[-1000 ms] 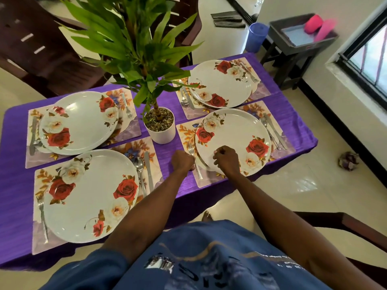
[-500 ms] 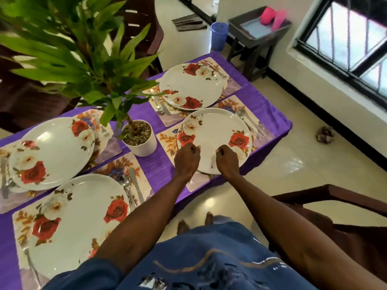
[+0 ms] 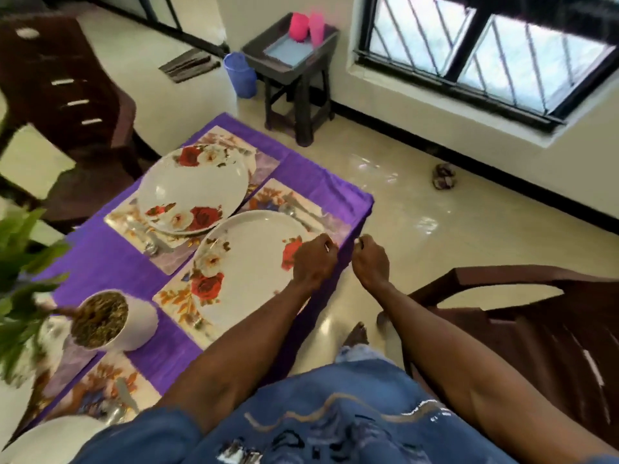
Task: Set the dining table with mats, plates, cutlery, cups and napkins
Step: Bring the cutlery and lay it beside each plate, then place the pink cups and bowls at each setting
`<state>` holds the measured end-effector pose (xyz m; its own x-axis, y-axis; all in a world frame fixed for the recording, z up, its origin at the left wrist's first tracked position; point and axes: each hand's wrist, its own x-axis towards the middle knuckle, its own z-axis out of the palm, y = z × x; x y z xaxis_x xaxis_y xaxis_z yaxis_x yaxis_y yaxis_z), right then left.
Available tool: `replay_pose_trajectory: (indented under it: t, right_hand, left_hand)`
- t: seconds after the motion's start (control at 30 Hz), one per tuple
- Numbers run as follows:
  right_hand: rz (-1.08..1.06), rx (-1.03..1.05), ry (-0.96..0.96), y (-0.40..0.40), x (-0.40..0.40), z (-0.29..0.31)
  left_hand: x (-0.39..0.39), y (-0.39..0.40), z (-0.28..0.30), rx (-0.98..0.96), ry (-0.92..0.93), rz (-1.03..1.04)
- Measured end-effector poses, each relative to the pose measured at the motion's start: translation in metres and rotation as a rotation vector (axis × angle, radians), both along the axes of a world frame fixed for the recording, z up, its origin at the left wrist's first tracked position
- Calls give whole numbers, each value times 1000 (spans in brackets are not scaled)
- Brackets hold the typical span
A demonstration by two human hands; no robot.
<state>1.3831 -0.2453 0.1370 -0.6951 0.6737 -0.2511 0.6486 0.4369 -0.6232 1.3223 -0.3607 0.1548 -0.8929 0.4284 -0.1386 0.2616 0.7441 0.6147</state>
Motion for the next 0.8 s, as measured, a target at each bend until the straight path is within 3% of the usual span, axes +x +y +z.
replay_pose_trajectory:
  t: [0.53,0.8]
  right_hand:
    - [-245,33,-133,223,-8,-19]
    - [-217,61,-228,321,-47,-36]
  left_hand:
    - [-43,250,-27,-68,-23,-345]
    - [-109,357,-59,-274,-30,-513]
